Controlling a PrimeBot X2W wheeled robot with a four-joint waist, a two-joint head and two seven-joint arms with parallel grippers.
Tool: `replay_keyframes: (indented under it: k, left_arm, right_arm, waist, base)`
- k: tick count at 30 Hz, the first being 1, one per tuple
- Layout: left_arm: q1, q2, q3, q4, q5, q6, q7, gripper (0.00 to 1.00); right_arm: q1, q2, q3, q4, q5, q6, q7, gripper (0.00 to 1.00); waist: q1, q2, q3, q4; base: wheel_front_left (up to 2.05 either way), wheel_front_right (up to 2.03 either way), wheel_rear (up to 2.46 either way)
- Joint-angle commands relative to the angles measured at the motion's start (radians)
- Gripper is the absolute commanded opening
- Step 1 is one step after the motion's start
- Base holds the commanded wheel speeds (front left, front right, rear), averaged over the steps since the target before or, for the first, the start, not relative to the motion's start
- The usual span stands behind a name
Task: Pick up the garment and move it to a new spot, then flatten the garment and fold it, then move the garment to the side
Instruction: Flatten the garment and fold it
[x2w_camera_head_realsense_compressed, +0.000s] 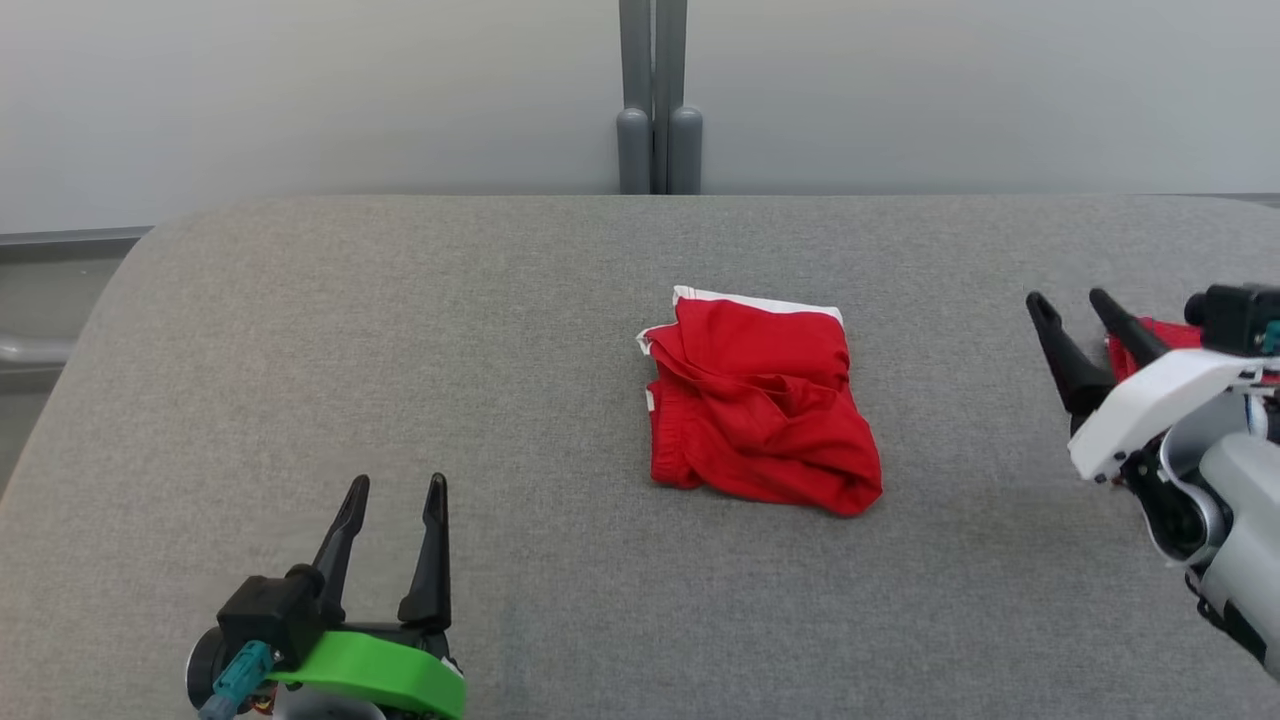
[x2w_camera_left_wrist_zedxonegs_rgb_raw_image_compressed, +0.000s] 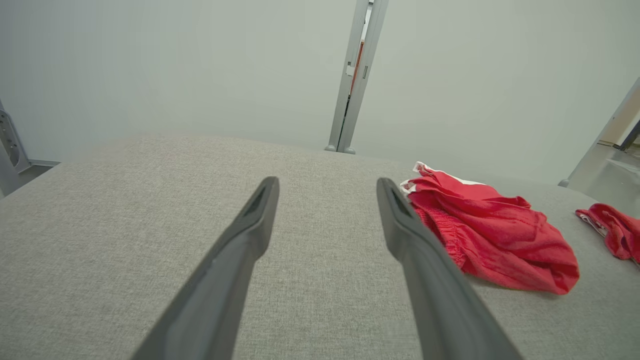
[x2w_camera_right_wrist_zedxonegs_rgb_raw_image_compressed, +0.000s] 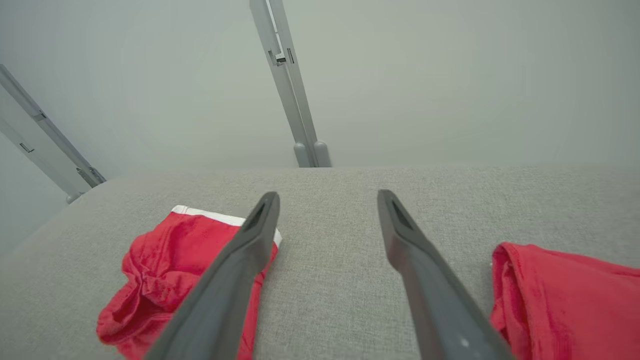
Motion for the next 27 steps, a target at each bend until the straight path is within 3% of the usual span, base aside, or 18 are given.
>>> replay_keyframes:
  k: [1,6,7,8,9,10,19,27]
  left_arm:
    - [0.006,-0.005,0.001,0.000,0.008,-0.006,-0.003,1.00]
    - [-0.029,-0.014,-0.009,0.008,0.022,-0.022,-0.003,1.00]
    - [-0.037,-0.017,-0.010,0.011,0.025,-0.023,-0.003,1.00]
    - [-0.041,-0.018,-0.009,0.013,0.027,-0.025,-0.003,1.00]
    - [-0.049,-0.022,-0.009,0.016,0.030,-0.029,-0.003,1.00]
    - [-0.054,-0.025,-0.006,0.017,0.030,-0.028,-0.003,1.00]
    - [-0.092,-0.054,0.005,0.040,0.044,-0.050,-0.003,1.00]
    - [-0.066,-0.068,0.040,0.059,0.056,-0.062,-0.003,1.00]
  right_arm:
    - [0.022,0.021,-0.025,0.002,-0.020,0.000,-0.002,1.00]
    - [0.024,0.073,-0.045,0.042,-0.063,0.000,0.003,1.00]
    - [0.004,0.083,-0.041,0.056,-0.069,0.000,0.013,0.93]
    - [-0.012,0.093,-0.035,0.070,-0.073,0.000,0.025,0.62]
    - [-0.032,0.103,-0.029,0.089,-0.081,0.000,0.040,0.19]
    - [-0.045,0.117,-0.024,0.106,-0.079,0.000,0.056,0.00]
    - [-0.133,0.170,0.054,0.264,-0.057,0.000,0.210,0.00]
    - [-0.057,0.212,0.115,0.188,0.034,0.000,0.240,0.00]
  waist:
    - [0.0001,-0.0001,0.007,0.001]
    - [0.0001,-0.0001,0.051,0.046]
    - [0.0001,-0.0001,0.063,0.060]
    - [0.0001,-0.0001,0.073,0.070]
    - [0.0001,-0.0001,0.087,0.085]
    - [0.0001,-0.0001,0.097,0.095]
    - [0.0001,-0.0001,0.170,0.203]
    - [0.0001,-0.0001,0.146,0.215]
  base:
    - [0.00,0.00,0.00]
    - [0.00,0.00,0.00]
    - [0.00,0.00,0.00]
    - [0.00,0.00,0.00]
    - [0.00,0.00,0.00]
    - [0.00,0.00,0.00]
    - [0.00,0.00,0.00]
    - [0.00,0.00,0.00]
